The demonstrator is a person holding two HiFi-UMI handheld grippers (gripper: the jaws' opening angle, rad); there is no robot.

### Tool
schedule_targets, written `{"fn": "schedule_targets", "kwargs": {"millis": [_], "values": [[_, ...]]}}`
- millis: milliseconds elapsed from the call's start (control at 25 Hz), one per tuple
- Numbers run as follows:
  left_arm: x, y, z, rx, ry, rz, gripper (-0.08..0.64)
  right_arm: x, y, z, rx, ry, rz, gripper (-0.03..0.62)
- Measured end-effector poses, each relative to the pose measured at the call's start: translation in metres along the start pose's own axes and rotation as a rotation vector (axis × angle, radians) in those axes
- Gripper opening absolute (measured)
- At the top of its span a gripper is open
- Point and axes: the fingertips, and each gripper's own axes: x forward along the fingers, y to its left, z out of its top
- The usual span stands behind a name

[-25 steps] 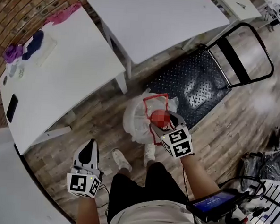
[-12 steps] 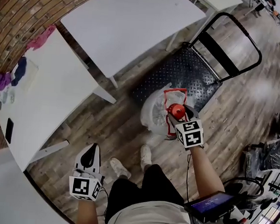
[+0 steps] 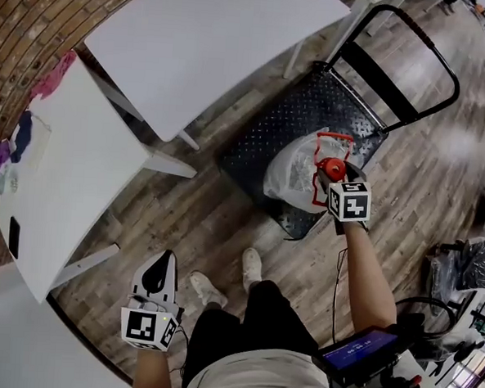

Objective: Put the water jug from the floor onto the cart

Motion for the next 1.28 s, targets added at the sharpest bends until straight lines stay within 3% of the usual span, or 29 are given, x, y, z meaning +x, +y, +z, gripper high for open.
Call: {"fn": "schedule_targets", "kwargs": {"millis": [400,920,1080,1280], "values": [[0.005,-0.008,-0.004,0.010,0.036,0.009,0.002,0.039,-0.038,-0.027,0.060,0.058,-0.038,0.310],[0.002,-0.017,-0.005,0.020,0.035,-0.002,0.002,0.035,-0.049,-0.025,0.137,0.010,-0.063,0.311],[-0.002,-0.017,0.003,0.034,0.013,-0.014,0.002,0.004,-0.047,-0.009,0.168,-0.056,-0.080,0.311],[-0.015,-0.027,0.024,0.088,-0.031,-0.033,0.002,-0.066,-0.029,0.031,0.115,-0.250,-0.089,0.310]]}}
